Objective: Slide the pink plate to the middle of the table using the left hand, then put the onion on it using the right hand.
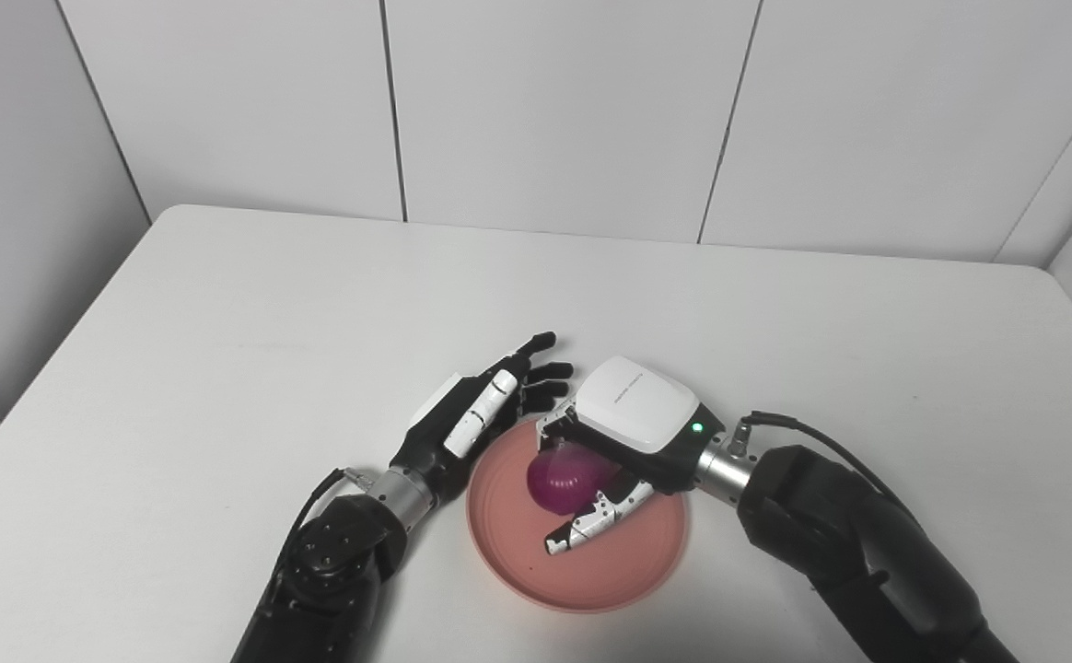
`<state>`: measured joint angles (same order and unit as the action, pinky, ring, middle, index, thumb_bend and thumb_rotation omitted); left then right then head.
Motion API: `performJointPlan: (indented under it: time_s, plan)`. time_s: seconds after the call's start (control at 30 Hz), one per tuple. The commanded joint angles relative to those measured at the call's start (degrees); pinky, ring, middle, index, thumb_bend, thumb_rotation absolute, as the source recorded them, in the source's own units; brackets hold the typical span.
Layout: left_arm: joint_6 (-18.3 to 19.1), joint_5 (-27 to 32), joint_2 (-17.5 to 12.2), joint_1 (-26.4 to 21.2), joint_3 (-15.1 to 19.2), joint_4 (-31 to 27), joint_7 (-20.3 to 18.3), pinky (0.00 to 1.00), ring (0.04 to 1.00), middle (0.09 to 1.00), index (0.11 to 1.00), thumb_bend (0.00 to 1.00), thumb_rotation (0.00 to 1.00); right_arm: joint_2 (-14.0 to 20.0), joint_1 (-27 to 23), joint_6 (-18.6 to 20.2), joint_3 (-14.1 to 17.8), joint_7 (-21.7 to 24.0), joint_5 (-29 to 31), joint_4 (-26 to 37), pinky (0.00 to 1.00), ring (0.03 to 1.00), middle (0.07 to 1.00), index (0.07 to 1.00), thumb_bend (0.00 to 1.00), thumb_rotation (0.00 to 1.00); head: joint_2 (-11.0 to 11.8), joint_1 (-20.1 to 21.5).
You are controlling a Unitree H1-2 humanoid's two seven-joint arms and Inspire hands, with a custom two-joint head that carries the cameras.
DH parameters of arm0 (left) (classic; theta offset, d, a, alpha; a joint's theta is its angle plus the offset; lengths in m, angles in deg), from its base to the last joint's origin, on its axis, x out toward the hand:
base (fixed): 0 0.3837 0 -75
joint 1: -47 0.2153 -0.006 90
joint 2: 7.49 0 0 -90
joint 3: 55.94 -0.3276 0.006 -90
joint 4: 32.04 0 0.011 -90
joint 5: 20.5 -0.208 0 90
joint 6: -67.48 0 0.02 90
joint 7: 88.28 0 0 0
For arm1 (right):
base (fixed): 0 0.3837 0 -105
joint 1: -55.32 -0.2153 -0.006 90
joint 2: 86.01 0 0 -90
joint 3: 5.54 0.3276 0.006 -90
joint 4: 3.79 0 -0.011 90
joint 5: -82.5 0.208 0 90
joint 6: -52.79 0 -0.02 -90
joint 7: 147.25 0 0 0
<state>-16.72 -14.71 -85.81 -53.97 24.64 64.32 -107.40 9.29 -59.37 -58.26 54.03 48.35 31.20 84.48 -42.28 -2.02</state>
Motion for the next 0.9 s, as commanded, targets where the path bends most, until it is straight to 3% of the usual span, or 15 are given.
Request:
performJointPlan:
  time_s: [0.0,0.13,0.27,0.47,0.87]
  plan:
    - [0.0,0.0,-0.1,-2.5,-0.3,-1.1,-0.4,0.91,0.87,0.858,0.915,0.75,0.96,0.3,-1.6,-2.4,1.1,-2.9,0.5,0.6,0.28,0.373,0.499,0.571,0.88,0.87,0.0,0.0]
    - [0.0,0.1,-0.3,-2.4,-0.4,-1.2,-0.7,0.91,0.876,0.871,0.923,0.74,0.97,0.4,-1.6,-2.3,1.5,-2.0,1.0,0.7,0.36,0.468,0.584,0.633,0.99,0.93,0.1,0.2]
    - [-0.1,0.2,-0.4,-2.4,-0.3,-1.1,-1.0,0.91,0.874,0.875,0.922,0.74,0.96,0.5,-1.9,-2.1,1.7,-1.0,1.1,1.4,0.43,0.512,0.621,0.648,1.0,0.91,0.2,0.4]
    - [-1.0,0.4,-0.2,-2.3,0.0,-0.4,-1.5,0.9,0.867,0.875,0.919,0.74,0.96,0.9,-1.9,-3.7,2.6,-3.0,1.0,1.3,0.38,0.47,0.618,0.637,1.0,0.93,0.7,0.6]
    - [-0.8,0.6,-0.3,-1.9,0.4,-0.4,-1.5,0.91,0.858,0.885,0.92,0.74,0.97,-0.5,1.0,2.2,10.4,0.8,13.2,7.4,0.43,0.505,0.585,0.647,1.0,1.0,1.2,1.6]
